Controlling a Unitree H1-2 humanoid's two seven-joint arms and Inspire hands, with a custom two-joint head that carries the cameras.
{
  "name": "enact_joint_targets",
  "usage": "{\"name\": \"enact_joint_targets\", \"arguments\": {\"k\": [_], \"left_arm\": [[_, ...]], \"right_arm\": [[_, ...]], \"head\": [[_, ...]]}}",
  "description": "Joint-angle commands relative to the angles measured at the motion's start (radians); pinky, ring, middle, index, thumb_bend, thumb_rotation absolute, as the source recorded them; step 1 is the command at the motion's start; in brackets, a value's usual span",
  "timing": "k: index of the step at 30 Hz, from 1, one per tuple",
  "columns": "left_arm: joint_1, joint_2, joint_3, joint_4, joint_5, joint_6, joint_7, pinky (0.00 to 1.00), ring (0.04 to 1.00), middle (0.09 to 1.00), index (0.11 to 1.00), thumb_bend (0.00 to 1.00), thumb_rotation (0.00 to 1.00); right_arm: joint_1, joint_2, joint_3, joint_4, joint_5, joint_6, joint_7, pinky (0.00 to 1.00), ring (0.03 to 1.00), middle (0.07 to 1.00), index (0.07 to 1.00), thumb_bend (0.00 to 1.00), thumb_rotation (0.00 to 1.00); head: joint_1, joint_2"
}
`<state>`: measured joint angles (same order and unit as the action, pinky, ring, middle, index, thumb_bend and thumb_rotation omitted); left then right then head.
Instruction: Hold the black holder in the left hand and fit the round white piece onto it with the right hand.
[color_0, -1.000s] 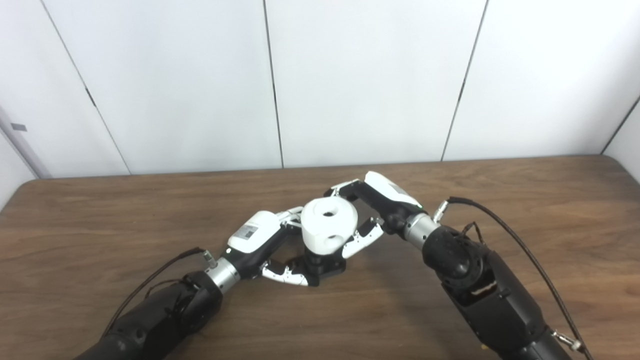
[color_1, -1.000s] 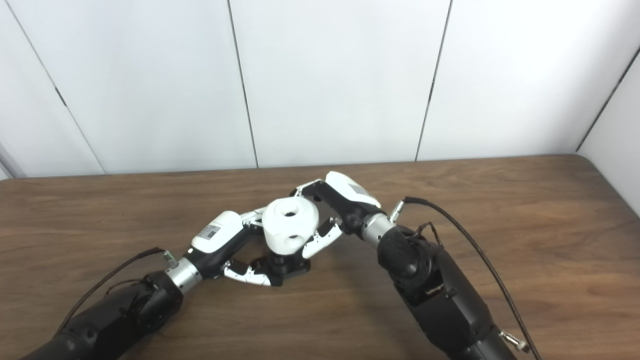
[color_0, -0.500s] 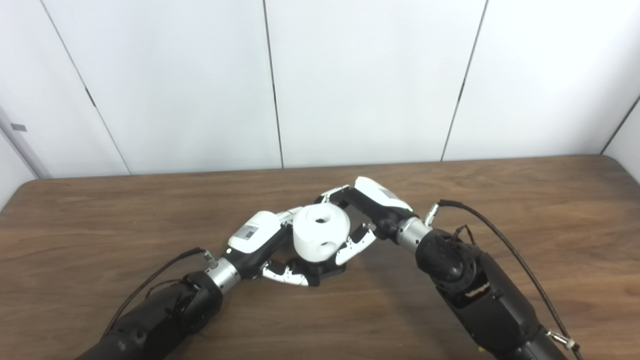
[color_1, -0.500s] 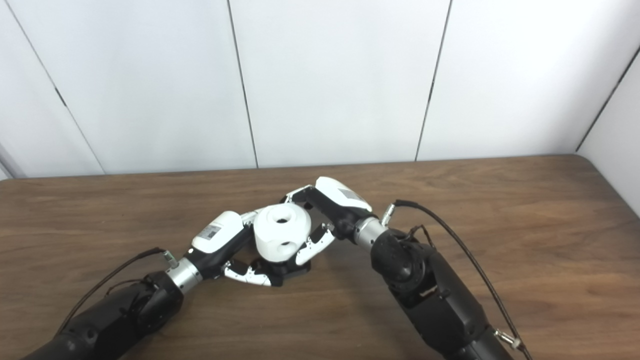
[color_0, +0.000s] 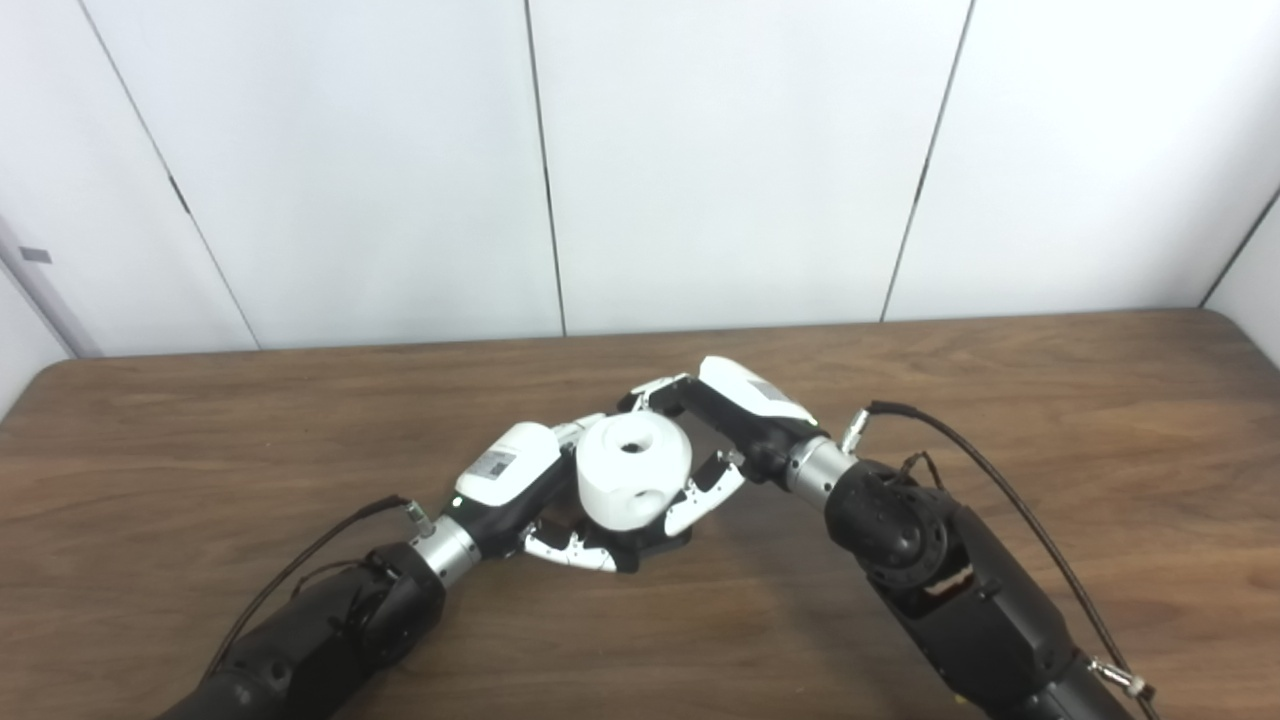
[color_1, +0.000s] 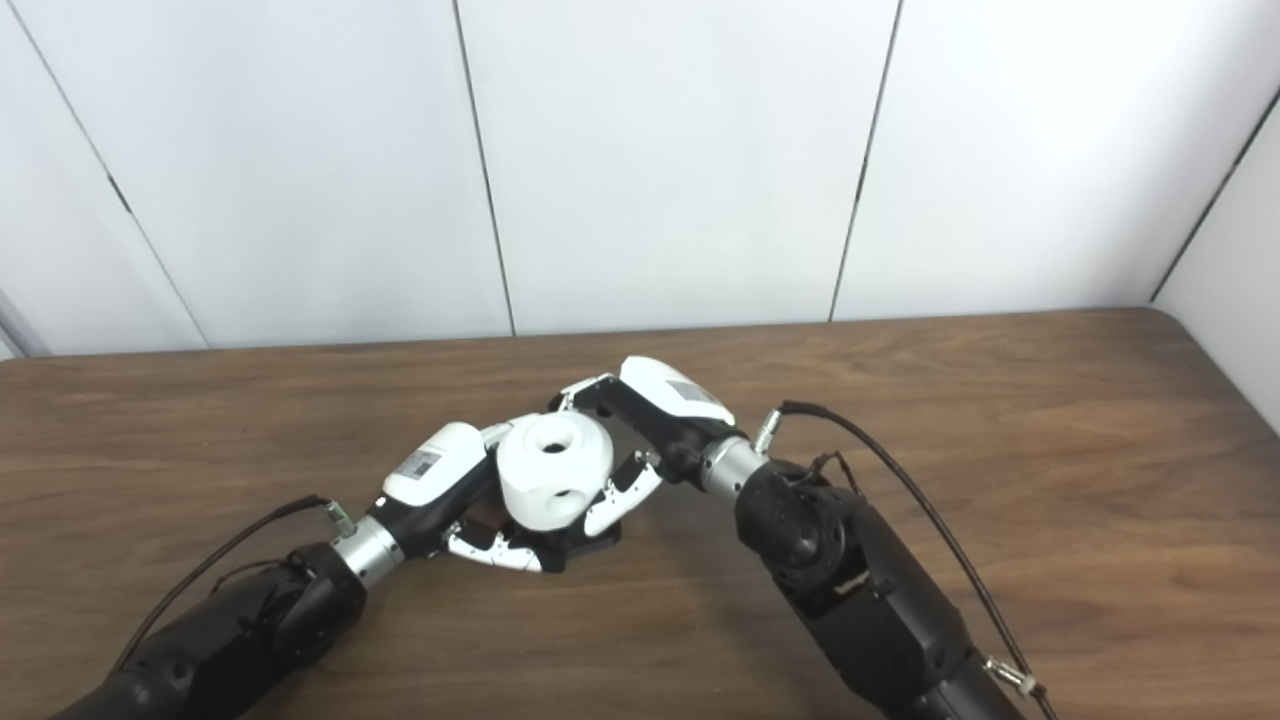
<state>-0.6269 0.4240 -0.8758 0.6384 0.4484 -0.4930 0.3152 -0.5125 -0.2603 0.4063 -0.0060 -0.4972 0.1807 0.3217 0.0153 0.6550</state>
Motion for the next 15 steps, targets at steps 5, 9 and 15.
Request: {"name": "enact_joint_targets", "arguments": {"k": [5, 9, 15], "left_arm": [[0.103, -0.057, -0.092, 0.025, 0.155, 0.043, -0.203, 0.87, 0.935, 0.859, 0.478, 0.53, 0.06], [0.105, -0.057, -0.088, 0.017, 0.157, 0.051, -0.211, 0.87, 0.935, 0.863, 0.478, 0.53, 0.06], [0.104, -0.053, -0.085, 0.018, 0.156, 0.045, -0.213, 0.86, 0.935, 0.872, 0.478, 0.53, 0.06]], "right_arm": [[-0.042, -0.052, 0.034, -0.009, -0.038, -0.040, 0.052, 0.79, 0.874, 0.803, 0.479, 0.53, 0.14], [-0.042, -0.068, 0.037, -0.013, -0.040, -0.048, 0.063, 0.80, 0.870, 0.802, 0.479, 0.53, 0.14], [-0.042, -0.083, 0.036, -0.016, -0.042, -0.054, 0.074, 0.78, 0.857, 0.803, 0.479, 0.53, 0.14]], "head": [[0.000, 0.003], [0.000, 0.003], [-0.003, 0.007]]}}
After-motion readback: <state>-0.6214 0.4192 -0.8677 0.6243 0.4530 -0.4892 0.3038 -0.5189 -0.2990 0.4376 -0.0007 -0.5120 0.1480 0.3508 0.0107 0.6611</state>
